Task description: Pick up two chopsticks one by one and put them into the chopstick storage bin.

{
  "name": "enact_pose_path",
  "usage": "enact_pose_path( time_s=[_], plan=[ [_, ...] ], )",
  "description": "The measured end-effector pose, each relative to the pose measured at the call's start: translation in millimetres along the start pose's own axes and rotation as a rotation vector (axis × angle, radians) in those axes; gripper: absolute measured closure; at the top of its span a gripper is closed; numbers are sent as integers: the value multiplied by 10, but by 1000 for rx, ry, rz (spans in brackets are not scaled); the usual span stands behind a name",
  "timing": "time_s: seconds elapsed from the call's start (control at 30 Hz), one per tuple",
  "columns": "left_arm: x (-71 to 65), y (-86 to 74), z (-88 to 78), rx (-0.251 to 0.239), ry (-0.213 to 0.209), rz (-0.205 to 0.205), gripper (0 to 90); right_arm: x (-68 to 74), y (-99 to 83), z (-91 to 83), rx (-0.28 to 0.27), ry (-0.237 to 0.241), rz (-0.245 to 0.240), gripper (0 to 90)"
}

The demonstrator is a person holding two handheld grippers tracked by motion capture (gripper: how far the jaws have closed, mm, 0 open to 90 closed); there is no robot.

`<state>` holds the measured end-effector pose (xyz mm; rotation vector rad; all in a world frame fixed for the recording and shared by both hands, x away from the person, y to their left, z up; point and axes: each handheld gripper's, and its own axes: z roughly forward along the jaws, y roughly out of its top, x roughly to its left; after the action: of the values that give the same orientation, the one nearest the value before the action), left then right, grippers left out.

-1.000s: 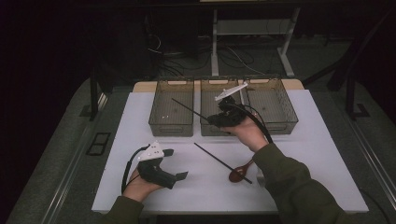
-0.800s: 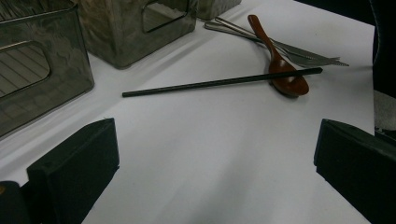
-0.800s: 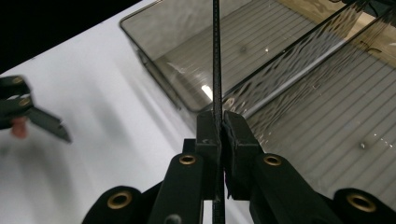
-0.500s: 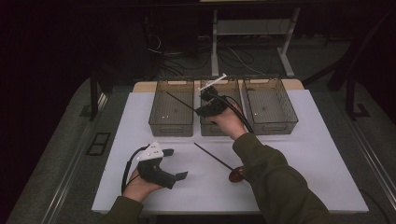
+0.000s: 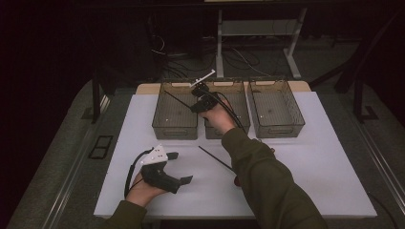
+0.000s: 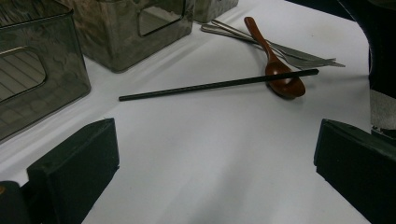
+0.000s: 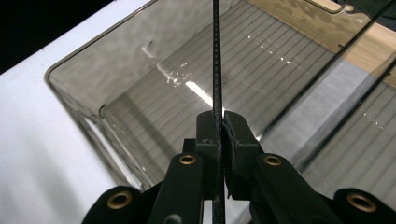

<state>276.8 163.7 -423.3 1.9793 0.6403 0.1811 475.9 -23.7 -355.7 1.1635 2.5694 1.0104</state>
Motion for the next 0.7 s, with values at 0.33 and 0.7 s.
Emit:
enact_pose_path(
  time_s=[0.33, 0.7],
  plan=[
    [-1, 6, 1, -3, -7, -2, 0, 60, 110, 215, 22, -39, 18, 842],
    [-3, 9, 7, -7, -10, -2, 0, 144, 151, 262, 7, -38, 8, 748]
  ],
)
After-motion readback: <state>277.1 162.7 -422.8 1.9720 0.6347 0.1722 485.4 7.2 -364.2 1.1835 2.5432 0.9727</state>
